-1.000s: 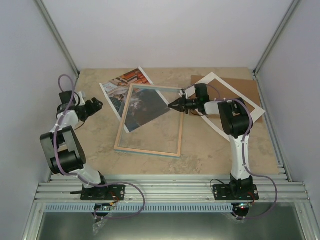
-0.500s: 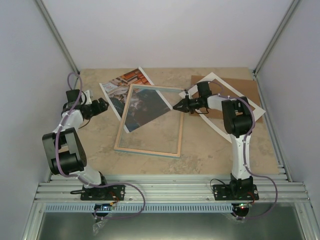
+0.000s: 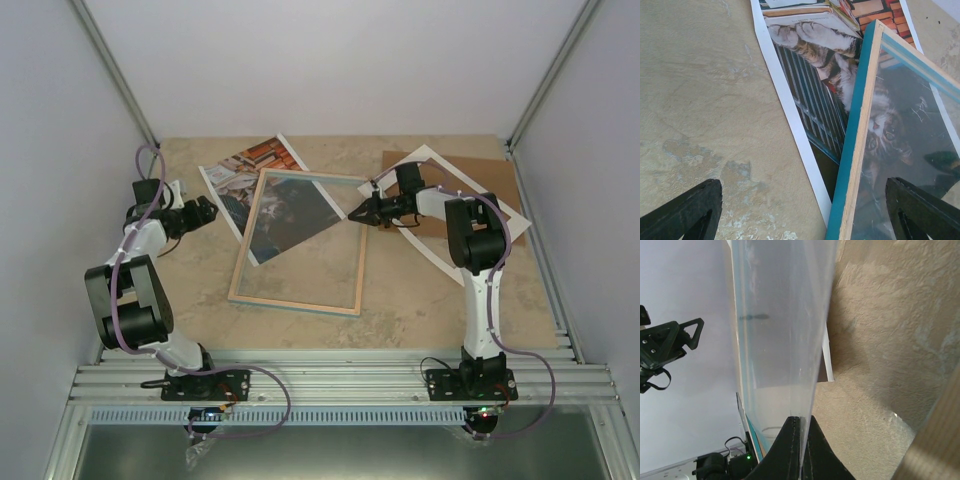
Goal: Put the photo into the frame
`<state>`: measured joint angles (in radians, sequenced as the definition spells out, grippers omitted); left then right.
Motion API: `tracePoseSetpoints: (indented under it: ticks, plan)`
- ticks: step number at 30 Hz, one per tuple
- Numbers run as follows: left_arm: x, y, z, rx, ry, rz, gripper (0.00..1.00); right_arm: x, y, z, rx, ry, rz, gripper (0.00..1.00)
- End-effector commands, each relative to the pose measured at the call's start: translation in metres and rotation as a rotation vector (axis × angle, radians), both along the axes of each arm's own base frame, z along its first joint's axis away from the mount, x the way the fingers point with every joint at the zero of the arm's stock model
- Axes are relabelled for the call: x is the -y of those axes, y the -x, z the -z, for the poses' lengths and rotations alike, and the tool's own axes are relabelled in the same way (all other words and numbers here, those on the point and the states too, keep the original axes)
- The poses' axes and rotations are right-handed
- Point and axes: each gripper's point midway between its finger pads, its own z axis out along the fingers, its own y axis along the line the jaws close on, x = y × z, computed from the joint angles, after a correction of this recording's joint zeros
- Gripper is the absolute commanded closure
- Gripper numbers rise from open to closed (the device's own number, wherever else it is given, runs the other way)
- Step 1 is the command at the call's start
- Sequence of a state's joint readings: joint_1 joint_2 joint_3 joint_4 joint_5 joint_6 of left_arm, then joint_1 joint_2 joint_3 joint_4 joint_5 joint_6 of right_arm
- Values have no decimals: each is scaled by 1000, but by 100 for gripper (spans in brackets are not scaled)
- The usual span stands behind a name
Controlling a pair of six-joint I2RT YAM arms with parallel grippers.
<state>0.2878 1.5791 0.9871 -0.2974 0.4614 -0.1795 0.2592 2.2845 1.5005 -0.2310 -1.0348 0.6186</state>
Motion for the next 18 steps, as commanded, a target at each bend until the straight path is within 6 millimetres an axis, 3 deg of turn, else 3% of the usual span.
tracePoseSetpoints:
  ticks: [1,18]
  plan:
    - [-1,-2,1,3,-17,4,9,2,5,8,-17,31,-19,100]
    - [-1,0,6,-12,-18,0,9,1,8,-1,-50,19,-20,99]
